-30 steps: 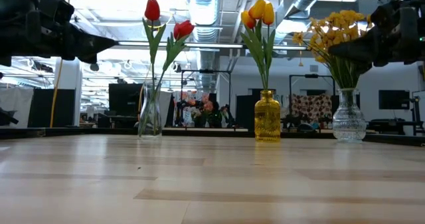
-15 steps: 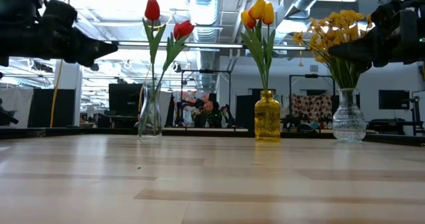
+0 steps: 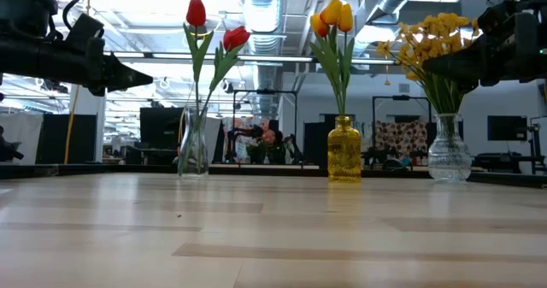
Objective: Sort flowers into vase by color
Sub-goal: Return to Home Position
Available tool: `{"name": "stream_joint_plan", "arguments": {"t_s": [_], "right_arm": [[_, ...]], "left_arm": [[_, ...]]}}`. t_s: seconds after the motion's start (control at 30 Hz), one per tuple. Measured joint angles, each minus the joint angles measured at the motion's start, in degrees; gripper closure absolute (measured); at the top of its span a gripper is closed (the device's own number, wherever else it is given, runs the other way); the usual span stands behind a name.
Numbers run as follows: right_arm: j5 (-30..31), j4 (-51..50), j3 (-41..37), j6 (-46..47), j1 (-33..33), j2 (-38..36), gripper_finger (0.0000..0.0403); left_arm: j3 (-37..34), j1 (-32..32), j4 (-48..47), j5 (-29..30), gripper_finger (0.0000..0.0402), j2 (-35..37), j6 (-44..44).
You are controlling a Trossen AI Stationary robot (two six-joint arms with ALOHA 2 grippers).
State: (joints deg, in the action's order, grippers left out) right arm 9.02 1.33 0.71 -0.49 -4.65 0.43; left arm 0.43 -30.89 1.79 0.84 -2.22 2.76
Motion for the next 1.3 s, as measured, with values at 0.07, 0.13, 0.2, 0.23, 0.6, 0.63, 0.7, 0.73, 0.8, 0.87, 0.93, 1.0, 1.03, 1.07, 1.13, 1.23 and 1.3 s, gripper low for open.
{"name": "stream_joint_plan", "arguments": {"t_s": [0.07,0.13,0.2,0.23,0.6,0.63,0.7,0.73,0.8,0.87,0.93,1.0,1.03,1.07,1.13,1.23,1.3], "right_arm": [[0.02,-0.01,0.00,0.00,-0.01,0.00,0.0367],[0.02,0.01,0.00,0.00,0.01,0.00,0.0367],[0.04,0.02,0.00,0.00,-0.01,0.00,0.0367],[0.04,0.01,0.00,0.01,0.01,0.00,0.0367],[0.07,0.38,-0.02,0.02,0.10,-0.13,0.0367],[0.04,0.36,-0.02,0.02,0.10,-0.13,0.0367],[0.05,0.38,-0.02,0.02,0.10,-0.13,0.0367],[0.04,0.37,-0.02,0.02,0.10,-0.13,0.0367],[0.04,0.37,-0.02,0.02,0.10,-0.13,0.0367],[0.04,0.38,-0.02,0.02,0.10,-0.13,0.0367],[0.04,0.38,-0.02,0.02,0.10,-0.13,0.0367],[0.04,0.38,-0.02,0.02,0.10,-0.13,0.0367],[0.04,0.38,-0.02,0.02,0.10,-0.13,0.0367],[0.04,0.38,-0.02,0.02,0.10,-0.13,0.0367],[0.04,0.38,-0.02,0.02,0.10,-0.13,0.0367],[0.04,0.38,-0.02,0.02,0.10,-0.13,0.0367],[0.04,0.38,-0.02,0.02,0.10,-0.13,0.0367]], "left_arm": [[0.00,0.00,-0.01,0.51,0.0401,0.00,0.00],[0.00,0.04,-0.02,0.51,0.0401,0.02,0.00],[0.00,0.64,0.01,0.53,0.0401,0.38,0.00],[-0.01,1.02,0.09,0.55,0.0401,0.45,-0.01],[-0.04,9.63,-0.09,0.23,0.0401,2.01,-0.02],[-0.04,10.61,-0.12,0.03,0.0401,2.01,-0.02],[-0.04,12.41,-0.18,-0.01,0.0401,2.01,-0.02],[-0.04,13.33,-0.16,0.02,0.0401,2.01,-0.02],[-0.04,15.04,-0.18,0.02,0.0401,2.01,-0.02],[-0.04,16.40,-0.18,-0.01,0.0401,2.01,-0.01],[-0.04,17.34,-0.17,0.00,0.0401,2.01,-0.02],[-0.04,17.89,-0.17,0.00,0.0401,2.01,-0.02],[-0.04,18.05,-0.18,0.00,0.0401,2.01,-0.02],[-0.04,18.19,-0.16,0.00,0.0401,2.01,-0.02],[-0.04,18.45,-0.18,0.00,0.0401,2.01,-0.02],[-0.04,19.09,-0.16,0.00,0.0401,2.01,-0.02],[-0.04,19.63,-0.18,0.03,0.0401,2.01,-0.02]]}}
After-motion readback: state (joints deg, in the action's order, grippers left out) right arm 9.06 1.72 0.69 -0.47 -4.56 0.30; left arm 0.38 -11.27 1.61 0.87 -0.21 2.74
